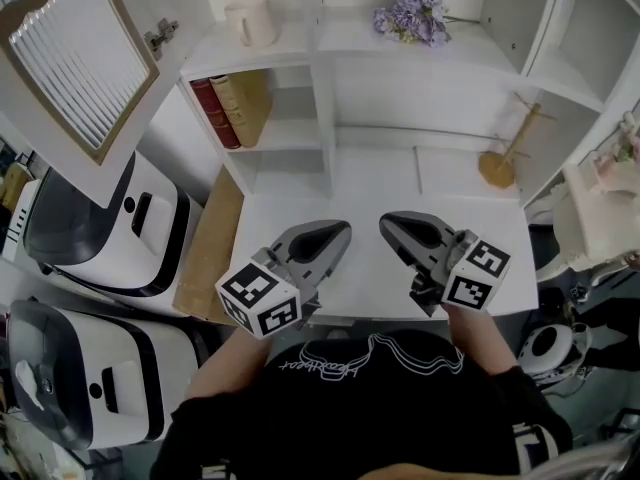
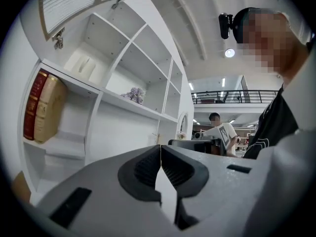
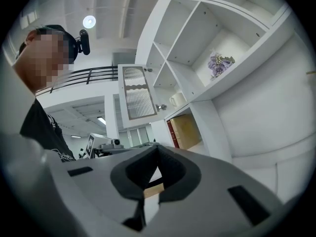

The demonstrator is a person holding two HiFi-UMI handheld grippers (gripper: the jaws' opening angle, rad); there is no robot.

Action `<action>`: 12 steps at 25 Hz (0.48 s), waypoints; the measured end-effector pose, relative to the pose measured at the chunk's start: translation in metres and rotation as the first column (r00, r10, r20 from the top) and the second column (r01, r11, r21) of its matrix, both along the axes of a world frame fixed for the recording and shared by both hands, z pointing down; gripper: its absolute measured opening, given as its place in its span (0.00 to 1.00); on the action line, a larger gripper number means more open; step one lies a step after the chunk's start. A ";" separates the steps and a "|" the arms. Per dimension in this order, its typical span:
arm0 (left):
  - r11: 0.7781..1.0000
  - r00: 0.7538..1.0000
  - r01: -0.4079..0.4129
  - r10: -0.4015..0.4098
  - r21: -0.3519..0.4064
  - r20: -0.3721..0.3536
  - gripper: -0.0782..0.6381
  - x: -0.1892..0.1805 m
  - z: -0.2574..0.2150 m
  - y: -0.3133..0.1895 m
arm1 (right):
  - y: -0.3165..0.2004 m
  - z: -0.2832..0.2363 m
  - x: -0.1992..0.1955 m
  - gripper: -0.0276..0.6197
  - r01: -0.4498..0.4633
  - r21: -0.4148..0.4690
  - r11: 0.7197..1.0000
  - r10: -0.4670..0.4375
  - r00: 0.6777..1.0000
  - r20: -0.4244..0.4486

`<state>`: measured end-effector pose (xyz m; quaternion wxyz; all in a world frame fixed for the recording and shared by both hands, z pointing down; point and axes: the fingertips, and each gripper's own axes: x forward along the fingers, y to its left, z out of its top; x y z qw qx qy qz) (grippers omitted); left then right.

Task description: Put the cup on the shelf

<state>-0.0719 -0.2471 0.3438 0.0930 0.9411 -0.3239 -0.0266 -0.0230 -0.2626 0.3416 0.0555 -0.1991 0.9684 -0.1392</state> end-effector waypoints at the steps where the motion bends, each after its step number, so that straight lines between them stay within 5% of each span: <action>1: 1.000 1.000 0.009 -0.009 0.006 0.008 0.12 0.001 0.001 0.004 | 0.004 0.001 0.001 0.05 0.002 0.003 1.000 -0.002 1.000 -0.001; 12: 0.998 0.999 0.037 -0.039 0.042 0.037 0.12 0.010 0.000 0.021 | 0.026 0.002 0.009 0.05 -0.001 0.033 0.999 0.002 1.000 -0.031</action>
